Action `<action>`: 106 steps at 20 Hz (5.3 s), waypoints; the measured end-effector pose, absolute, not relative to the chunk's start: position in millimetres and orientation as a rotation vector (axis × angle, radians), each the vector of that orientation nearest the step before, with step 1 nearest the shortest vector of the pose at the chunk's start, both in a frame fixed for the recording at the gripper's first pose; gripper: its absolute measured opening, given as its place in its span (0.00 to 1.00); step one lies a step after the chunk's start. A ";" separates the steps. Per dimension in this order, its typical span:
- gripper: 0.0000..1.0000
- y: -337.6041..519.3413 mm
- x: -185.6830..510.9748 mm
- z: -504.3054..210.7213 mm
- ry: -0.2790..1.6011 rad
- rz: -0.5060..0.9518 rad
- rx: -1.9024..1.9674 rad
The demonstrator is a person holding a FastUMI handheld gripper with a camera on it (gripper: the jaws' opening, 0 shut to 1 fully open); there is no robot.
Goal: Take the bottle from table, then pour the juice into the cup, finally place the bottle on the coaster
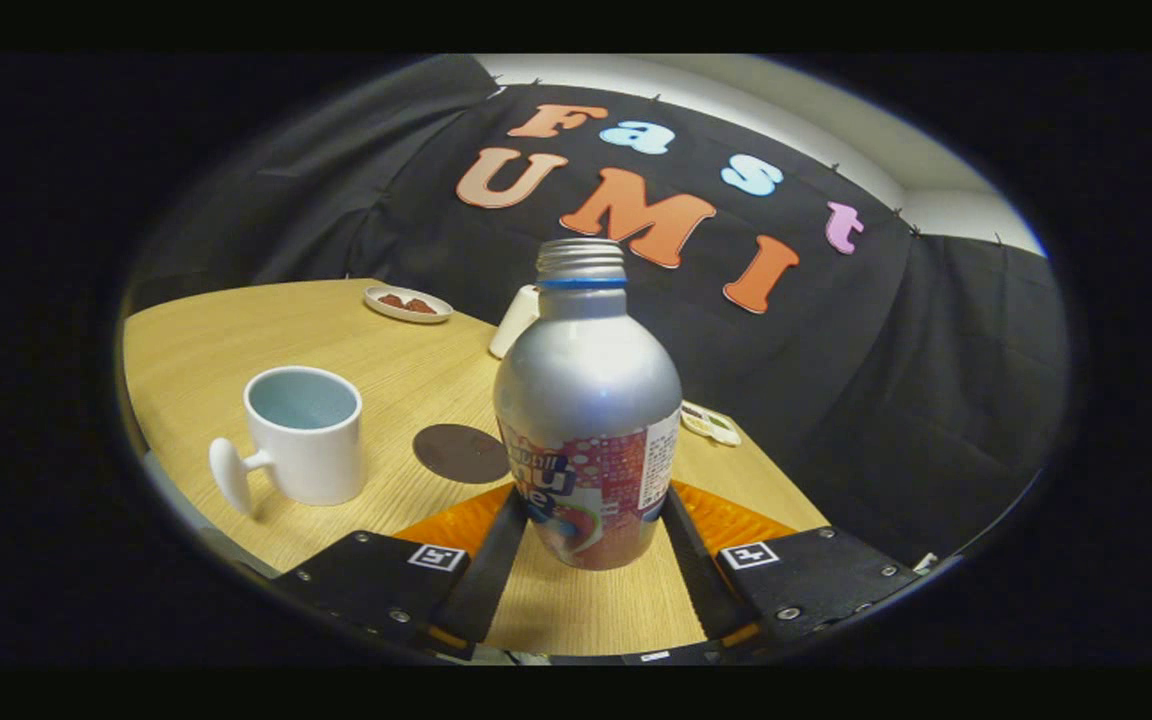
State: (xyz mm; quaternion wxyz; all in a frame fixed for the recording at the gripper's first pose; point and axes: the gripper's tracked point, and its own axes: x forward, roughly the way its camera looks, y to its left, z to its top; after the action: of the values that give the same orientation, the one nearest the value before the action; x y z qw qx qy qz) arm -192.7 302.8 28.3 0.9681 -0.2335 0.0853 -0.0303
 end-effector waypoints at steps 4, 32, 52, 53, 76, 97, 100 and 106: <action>0.78 312.4 -192.5 39.6 0.149 -0.078 -0.582; 0.77 335.7 -189.7 79.1 0.009 -0.066 -1.498; 0.77 333.3 -181.9 97.3 -0.013 -0.064 -1.699; 0.77 333.0 -181.9 96.4 -0.013 -0.063 -1.705; 0.77 335.4 -175.9 83.9 0.031 0.000 -1.795; 0.77 340.8 -172.1 90.2 0.025 0.009 -1.857; 0.77 340.1 -172.3 95.0 0.026 0.001 -1.873; 0.77 339.8 -172.7 96.3 0.028 0.007 -1.901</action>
State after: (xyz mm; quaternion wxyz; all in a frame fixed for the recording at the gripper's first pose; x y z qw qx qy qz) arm -172.7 339.8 96.3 0.5813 -0.8136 0.0122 0.0031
